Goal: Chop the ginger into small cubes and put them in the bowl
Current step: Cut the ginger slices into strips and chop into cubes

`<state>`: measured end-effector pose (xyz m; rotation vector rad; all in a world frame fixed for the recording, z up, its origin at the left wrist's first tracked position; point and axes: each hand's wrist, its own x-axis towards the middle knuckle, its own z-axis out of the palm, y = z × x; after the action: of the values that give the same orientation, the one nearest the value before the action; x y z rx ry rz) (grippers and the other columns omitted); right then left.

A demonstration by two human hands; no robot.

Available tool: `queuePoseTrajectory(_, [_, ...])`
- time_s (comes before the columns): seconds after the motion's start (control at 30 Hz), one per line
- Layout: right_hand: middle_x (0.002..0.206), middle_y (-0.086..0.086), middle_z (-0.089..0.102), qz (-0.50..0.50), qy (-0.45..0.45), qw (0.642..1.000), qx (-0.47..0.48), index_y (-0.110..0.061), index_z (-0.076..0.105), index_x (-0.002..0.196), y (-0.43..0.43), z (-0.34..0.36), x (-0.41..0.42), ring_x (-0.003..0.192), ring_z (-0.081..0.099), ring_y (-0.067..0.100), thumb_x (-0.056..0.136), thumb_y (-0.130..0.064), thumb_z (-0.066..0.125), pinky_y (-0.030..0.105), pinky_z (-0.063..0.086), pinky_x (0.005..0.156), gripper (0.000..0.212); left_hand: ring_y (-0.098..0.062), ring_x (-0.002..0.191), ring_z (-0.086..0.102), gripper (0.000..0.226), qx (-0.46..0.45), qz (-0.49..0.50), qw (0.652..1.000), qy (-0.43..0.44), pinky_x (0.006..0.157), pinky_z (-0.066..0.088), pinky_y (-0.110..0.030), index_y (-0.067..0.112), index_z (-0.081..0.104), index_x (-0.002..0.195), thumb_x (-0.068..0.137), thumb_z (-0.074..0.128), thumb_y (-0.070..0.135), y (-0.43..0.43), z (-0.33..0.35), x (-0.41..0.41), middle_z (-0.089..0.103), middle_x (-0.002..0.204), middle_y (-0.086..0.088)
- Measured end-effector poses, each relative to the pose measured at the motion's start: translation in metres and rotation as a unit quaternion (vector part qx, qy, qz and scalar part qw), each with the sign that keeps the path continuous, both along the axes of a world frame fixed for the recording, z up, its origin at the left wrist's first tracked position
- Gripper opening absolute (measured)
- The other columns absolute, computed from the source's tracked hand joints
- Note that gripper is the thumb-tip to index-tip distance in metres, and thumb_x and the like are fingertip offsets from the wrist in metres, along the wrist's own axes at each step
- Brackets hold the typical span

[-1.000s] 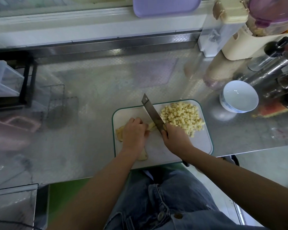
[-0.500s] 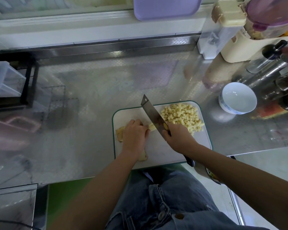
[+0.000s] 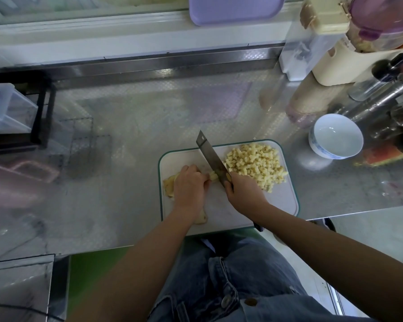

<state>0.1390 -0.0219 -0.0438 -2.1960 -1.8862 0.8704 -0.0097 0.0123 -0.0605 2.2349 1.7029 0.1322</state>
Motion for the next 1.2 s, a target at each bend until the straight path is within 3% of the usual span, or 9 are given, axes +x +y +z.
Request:
queuePoseTrajectory(0.1, [0.066, 0.004, 0.048, -0.013, 0.035, 0.999, 0.004, -0.011, 0.046, 0.083, 0.006, 0.006, 0.0, 0.062, 0.047, 0.023, 0.1, -0.024, 0.044, 0.031, 0.033, 0.057, 0.021, -0.021, 0.092, 0.05, 0.018, -0.017, 0.037, 0.998, -0.049, 0.068, 0.035, -0.027, 0.022, 0.076, 0.101, 0.089, 0.062, 0.024, 0.001, 0.0, 0.001, 0.06, 0.091, -0.004])
queuePoseTrajectory(0.27, [0.064, 0.006, 0.052, -0.005, 0.056, 0.998, 0.024, -0.009, 0.052, 0.08, 0.008, 0.021, 0.006, 0.059, 0.05, 0.024, 0.098, -0.023, 0.046, 0.033, 0.038, 0.055, 0.024, -0.02, 0.096, 0.055, 0.021, -0.033, 0.084, 0.993, -0.08, 0.08, 0.043, -0.028, 0.021, 0.075, 0.104, 0.084, 0.07, 0.023, 0.001, -0.004, 0.002, 0.068, 0.099, -0.003])
queuePoseTrajectory(0.5, [0.066, 0.003, 0.052, 0.025, 0.019, 0.999, -0.027, -0.017, 0.045, 0.075, 0.003, 0.022, 0.004, 0.062, 0.052, 0.023, 0.099, -0.027, 0.042, 0.032, 0.041, 0.057, 0.026, -0.02, 0.095, 0.058, 0.015, -0.031, 0.102, 0.99, -0.088, 0.075, 0.049, -0.034, 0.021, 0.073, 0.093, 0.078, 0.074, 0.024, 0.003, -0.004, 0.002, 0.069, 0.096, 0.0])
queuePoseTrajectory(0.6, [0.07, 0.006, 0.053, 0.014, 0.017, 0.999, -0.037, -0.013, 0.047, 0.078, 0.002, 0.018, 0.0, 0.065, 0.052, 0.024, 0.099, -0.027, 0.041, 0.034, 0.043, 0.059, 0.026, -0.018, 0.09, 0.057, 0.007, -0.029, 0.097, 0.992, -0.075, 0.066, 0.047, -0.032, 0.022, 0.074, 0.085, 0.079, 0.071, 0.019, 0.004, -0.001, 0.002, 0.068, 0.088, 0.001])
queuePoseTrajectory(0.73, [0.081, 0.014, 0.058, 0.01, -0.005, 1.0, -0.029, -0.01, 0.049, 0.087, -0.002, 0.008, -0.008, 0.069, 0.051, 0.027, 0.099, -0.024, 0.042, 0.032, 0.036, 0.061, 0.02, -0.017, 0.088, 0.053, 0.01, -0.017, 0.079, 0.996, -0.034, 0.058, 0.036, -0.028, 0.023, 0.076, 0.088, 0.083, 0.068, 0.023, 0.004, 0.0, 0.001, 0.065, 0.086, 0.002])
queuePoseTrajectory(0.93, [0.073, 0.011, 0.055, -0.008, 0.022, 1.0, -0.008, -0.009, 0.048, 0.084, -0.002, 0.004, -0.008, 0.067, 0.052, 0.028, 0.099, -0.024, 0.045, 0.031, 0.035, 0.058, 0.021, -0.016, 0.086, 0.048, 0.016, 0.026, 0.01, 1.0, -0.014, 0.06, 0.024, -0.025, 0.024, 0.076, 0.088, 0.087, 0.062, 0.031, -0.005, 0.003, -0.004, 0.063, 0.086, 0.003])
queuePoseTrajectory(1.2, [0.057, -0.001, 0.046, -0.013, 0.059, 0.998, 0.023, -0.011, 0.049, 0.077, 0.003, 0.016, 0.004, 0.051, 0.045, 0.015, 0.098, -0.025, 0.048, 0.029, 0.029, 0.047, 0.026, -0.021, 0.094, 0.053, 0.017, 0.025, 0.025, 0.998, -0.05, 0.068, 0.041, -0.031, 0.019, 0.072, 0.1, 0.084, 0.068, 0.024, -0.009, 0.002, -0.01, 0.065, 0.095, -0.001])
